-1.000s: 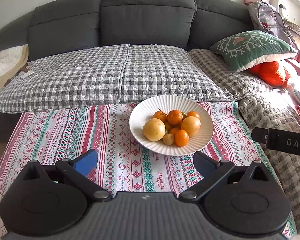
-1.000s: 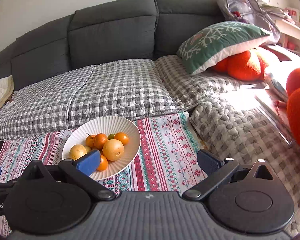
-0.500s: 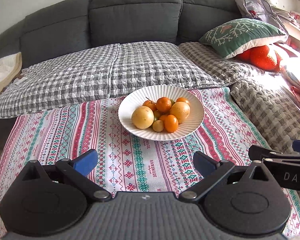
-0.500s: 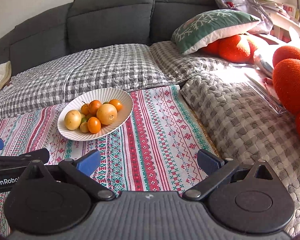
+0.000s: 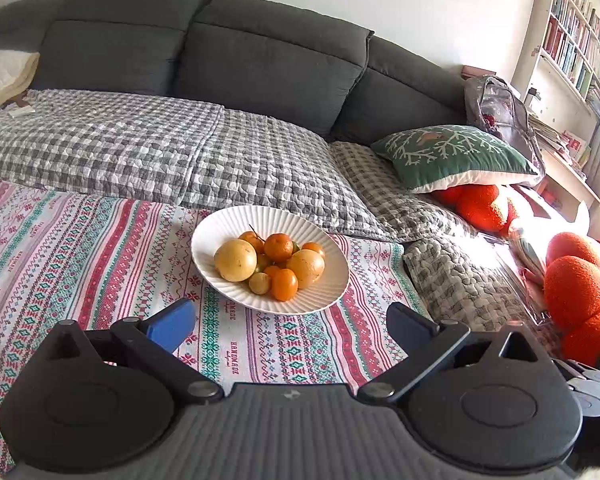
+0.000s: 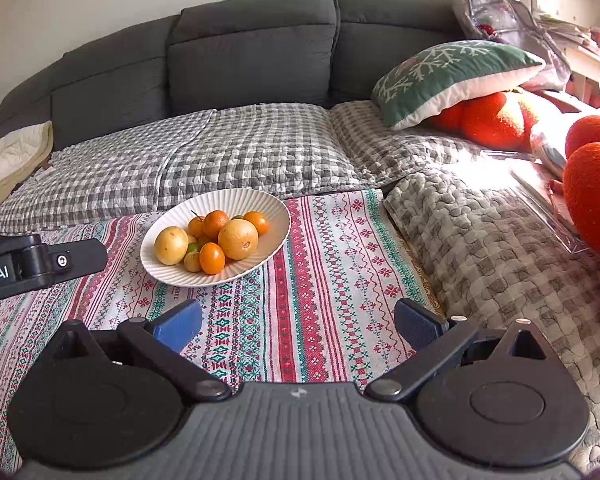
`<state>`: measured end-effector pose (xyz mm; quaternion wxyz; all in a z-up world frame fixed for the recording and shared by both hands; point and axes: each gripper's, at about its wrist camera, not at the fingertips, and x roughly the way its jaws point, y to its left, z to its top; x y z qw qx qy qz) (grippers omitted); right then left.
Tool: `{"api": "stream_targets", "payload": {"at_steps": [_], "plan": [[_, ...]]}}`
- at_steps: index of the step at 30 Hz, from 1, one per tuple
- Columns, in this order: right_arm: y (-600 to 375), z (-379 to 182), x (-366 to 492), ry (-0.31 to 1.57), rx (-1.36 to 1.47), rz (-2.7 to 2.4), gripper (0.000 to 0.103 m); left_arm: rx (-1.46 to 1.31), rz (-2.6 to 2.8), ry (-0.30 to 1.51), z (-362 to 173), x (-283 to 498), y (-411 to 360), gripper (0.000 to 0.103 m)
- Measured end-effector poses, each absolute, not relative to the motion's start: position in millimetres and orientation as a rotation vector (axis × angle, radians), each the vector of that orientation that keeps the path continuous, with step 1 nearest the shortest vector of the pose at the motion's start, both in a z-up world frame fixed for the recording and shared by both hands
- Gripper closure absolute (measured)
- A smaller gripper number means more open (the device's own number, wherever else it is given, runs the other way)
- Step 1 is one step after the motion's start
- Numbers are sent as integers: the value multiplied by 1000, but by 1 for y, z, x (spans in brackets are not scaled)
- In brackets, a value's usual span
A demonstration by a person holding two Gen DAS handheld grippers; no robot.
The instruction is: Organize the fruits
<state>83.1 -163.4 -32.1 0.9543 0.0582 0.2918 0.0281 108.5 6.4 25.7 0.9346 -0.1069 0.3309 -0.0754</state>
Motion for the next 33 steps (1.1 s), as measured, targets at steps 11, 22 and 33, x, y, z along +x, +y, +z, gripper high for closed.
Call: {"api": "stream_targets", "payload": {"at_steps": [11, 22, 33], "plan": [[-159, -38, 88, 636, 139, 32, 0, -180, -173, 709, 23, 108, 7, 7], [-157, -41, 90, 648, 135, 42, 0, 32, -105, 674, 28, 99, -16, 7], [-151, -39, 86, 613, 90, -2, 0, 9, -136, 679, 28, 97, -14, 7]]}}
